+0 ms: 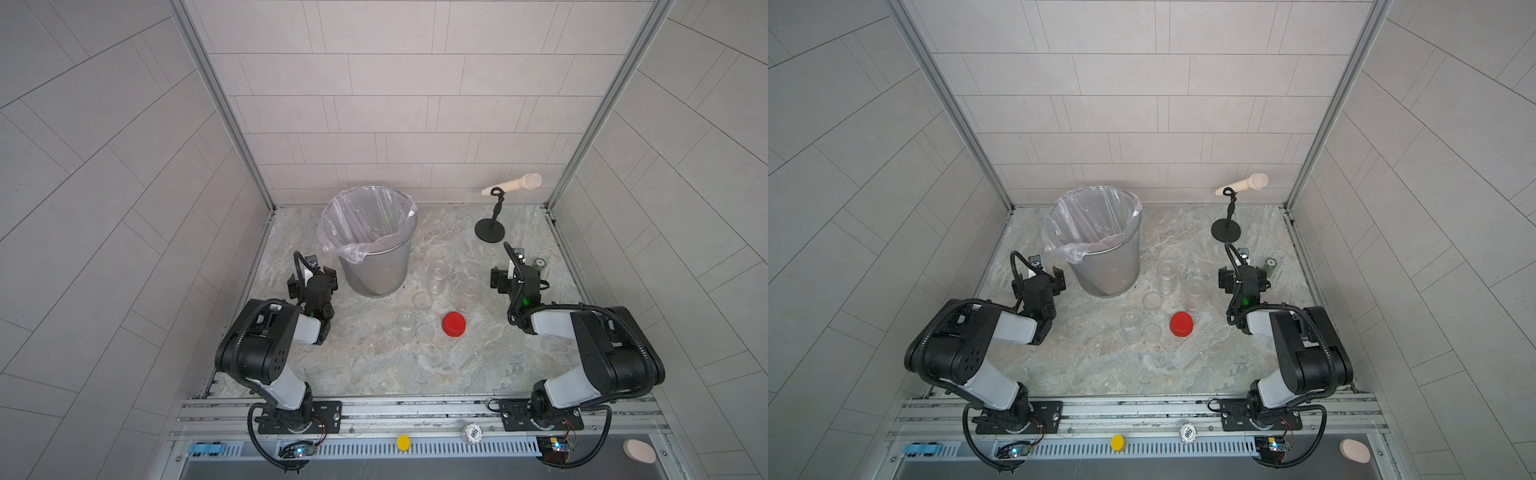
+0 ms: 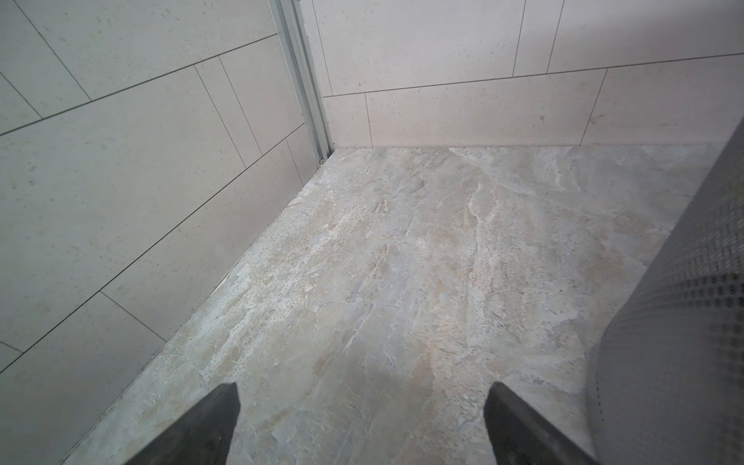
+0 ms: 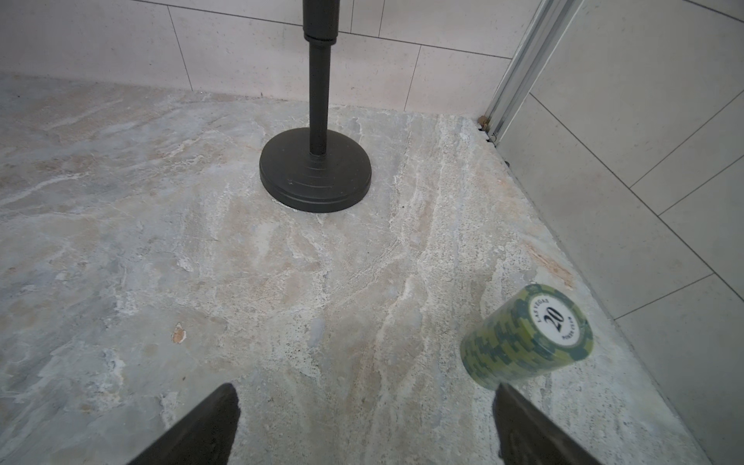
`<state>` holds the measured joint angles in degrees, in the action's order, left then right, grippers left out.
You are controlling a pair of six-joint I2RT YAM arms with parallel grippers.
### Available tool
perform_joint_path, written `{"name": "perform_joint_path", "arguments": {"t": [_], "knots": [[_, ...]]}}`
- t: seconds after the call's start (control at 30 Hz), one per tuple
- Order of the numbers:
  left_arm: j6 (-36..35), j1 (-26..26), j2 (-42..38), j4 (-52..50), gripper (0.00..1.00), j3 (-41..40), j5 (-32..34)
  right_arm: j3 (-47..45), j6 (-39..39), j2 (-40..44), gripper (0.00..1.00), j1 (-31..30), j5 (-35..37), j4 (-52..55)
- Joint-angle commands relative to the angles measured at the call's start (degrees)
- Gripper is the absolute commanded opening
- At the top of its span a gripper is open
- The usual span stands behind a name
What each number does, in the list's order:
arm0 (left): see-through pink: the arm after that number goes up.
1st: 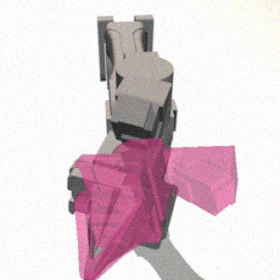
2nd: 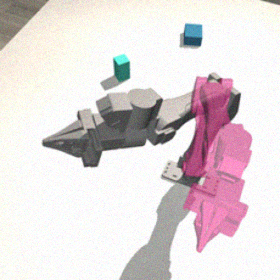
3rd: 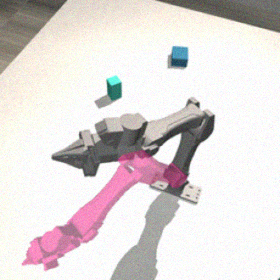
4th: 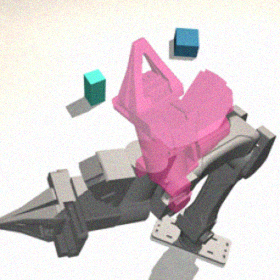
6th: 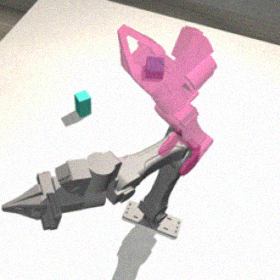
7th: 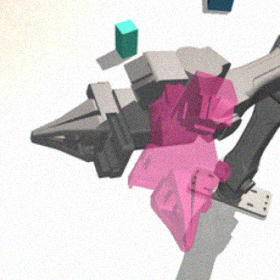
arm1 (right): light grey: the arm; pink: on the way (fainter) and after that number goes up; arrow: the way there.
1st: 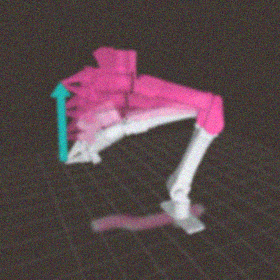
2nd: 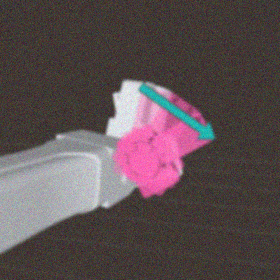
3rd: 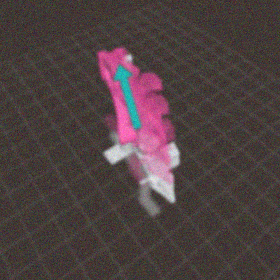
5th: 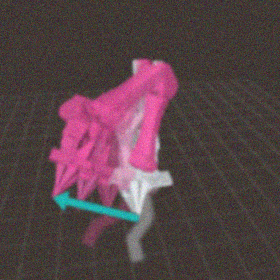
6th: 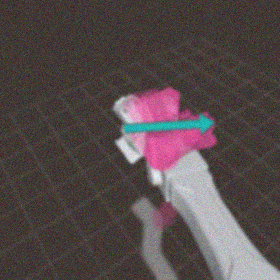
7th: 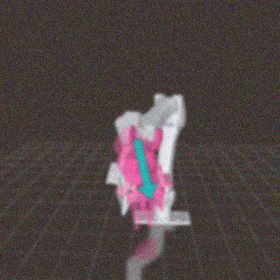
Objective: Empty moldy rice from jars
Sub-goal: Reset both arms
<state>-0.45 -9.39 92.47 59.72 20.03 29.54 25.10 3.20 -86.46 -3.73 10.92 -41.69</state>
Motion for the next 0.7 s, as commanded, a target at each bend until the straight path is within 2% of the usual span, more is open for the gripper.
{"name": "perform_joint_path", "arguments": {"t": [0.0, 0.67], "knots": [[0.45, 0.33, 0.25, 0.13, 1.0, 0.85, 0.97, -0.05, -0.31, -0.21, 1.0, 0.21, 0.77, 0.91], [0.45, 0.33, 0.24, 0.26, 1.0, 0.8, 1.0, 1.02, -0.41, -1.09, 1.0, 0.16, 0.79, 2.09]]}}
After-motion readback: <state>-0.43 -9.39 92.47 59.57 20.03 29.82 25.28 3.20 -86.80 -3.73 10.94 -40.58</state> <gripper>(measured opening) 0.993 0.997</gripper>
